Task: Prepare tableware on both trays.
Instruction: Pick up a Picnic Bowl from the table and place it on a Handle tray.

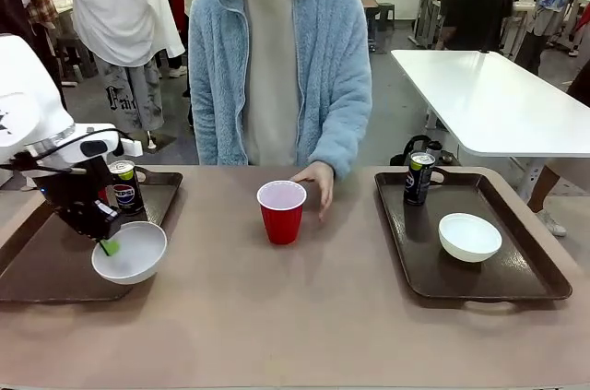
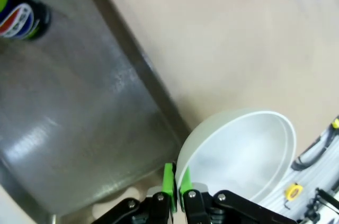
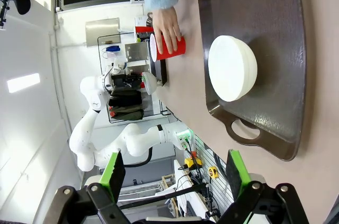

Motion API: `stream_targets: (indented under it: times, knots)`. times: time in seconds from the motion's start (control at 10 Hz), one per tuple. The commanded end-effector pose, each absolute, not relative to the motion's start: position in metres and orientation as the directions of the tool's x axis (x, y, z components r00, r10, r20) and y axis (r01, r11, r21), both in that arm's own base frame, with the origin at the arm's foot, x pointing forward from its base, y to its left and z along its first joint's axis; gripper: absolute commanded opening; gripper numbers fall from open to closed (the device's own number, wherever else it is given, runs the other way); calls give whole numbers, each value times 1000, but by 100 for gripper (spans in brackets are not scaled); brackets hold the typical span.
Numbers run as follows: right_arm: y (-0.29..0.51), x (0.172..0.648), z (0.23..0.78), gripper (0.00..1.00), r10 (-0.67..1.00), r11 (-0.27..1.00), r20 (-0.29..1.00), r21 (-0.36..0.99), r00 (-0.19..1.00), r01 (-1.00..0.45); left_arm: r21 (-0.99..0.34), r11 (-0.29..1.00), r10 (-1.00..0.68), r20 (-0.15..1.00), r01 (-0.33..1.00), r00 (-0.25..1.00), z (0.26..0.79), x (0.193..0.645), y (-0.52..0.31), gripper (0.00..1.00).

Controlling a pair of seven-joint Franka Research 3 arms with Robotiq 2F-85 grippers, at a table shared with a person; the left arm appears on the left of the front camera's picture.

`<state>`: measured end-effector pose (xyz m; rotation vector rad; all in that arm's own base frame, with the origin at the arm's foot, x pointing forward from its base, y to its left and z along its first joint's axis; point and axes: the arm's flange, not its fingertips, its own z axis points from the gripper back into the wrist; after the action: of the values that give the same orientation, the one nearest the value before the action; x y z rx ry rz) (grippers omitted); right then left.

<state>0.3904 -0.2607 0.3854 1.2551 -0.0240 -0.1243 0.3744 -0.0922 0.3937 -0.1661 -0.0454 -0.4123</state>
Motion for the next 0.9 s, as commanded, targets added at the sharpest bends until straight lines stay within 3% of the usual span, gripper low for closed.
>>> stream_targets:
  times: [0.0, 0.4, 0.8]
  knots:
    - [-261, 388, 386, 100, -90, 311, -46, 948, 995, 72, -182, 922, -338, 51, 342, 940, 386, 374, -77, 0]
    - [-261, 388, 386, 100, -90, 311, -46, 948, 995, 72, -188, 967, -176, -12, 171, 984, 373, 380, -34, 0]
    - [-261, 388, 386, 100, -90, 311, -46, 948, 995, 72, -161, 980, -125, -44, 116, 991, 357, 391, -25, 0]
